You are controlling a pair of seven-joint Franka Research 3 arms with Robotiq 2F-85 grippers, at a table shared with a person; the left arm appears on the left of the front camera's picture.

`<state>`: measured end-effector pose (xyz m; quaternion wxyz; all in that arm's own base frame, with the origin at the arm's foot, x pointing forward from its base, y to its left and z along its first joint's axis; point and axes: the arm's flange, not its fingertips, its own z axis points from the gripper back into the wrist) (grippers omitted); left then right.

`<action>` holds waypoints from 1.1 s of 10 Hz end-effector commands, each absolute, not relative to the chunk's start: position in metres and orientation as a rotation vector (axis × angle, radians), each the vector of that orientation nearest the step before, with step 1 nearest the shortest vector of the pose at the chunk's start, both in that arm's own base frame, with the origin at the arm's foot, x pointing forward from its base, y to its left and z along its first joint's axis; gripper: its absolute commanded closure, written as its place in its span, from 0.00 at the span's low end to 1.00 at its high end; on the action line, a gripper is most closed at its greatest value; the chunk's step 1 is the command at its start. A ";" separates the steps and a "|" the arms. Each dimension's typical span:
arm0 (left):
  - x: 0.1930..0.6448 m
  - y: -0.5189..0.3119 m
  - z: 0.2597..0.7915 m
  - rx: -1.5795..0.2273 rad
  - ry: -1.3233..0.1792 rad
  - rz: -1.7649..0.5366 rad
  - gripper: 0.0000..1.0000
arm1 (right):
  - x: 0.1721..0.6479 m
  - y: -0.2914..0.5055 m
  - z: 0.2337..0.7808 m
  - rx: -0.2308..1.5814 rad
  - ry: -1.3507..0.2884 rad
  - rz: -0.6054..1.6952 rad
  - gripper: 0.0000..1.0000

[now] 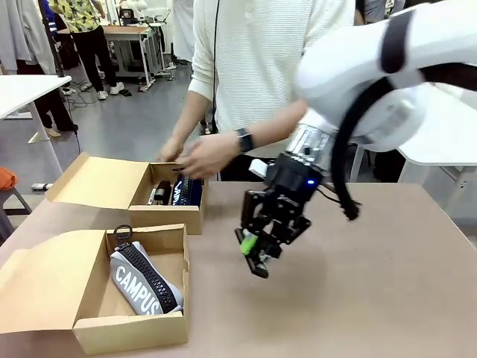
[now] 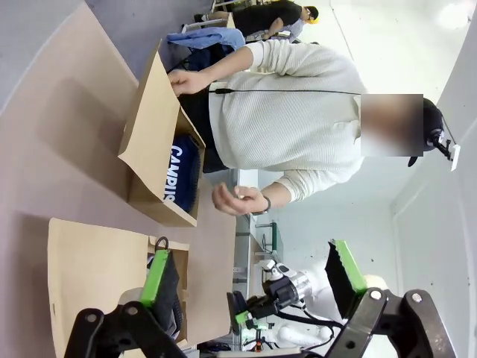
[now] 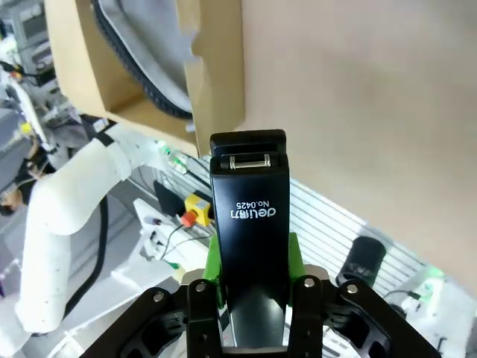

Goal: Place items inside the box.
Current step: Pick up a Pencil pouch or Stapler and place it inside the Mailer Box closest to the robot.

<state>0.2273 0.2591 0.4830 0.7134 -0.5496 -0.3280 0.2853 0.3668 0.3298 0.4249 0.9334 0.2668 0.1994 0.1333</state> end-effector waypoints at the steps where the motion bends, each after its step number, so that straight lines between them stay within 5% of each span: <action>1: 0.226 0.260 0.484 -1.229 -0.744 0.614 0.00 | 0.382 0.340 0.427 0.508 0.442 0.285 0.63; 5: 0.226 0.260 0.484 -1.229 -0.744 0.614 0.00 | 0.314 0.189 0.456 0.830 0.178 0.083 0.63; 8: 0.226 0.260 0.484 -1.229 -0.744 0.614 0.00 | 0.280 0.134 0.432 0.995 0.160 0.026 0.63; 11: 0.226 0.260 0.484 -1.229 -0.744 0.614 0.00 | 0.299 0.138 0.453 0.935 0.177 0.019 0.63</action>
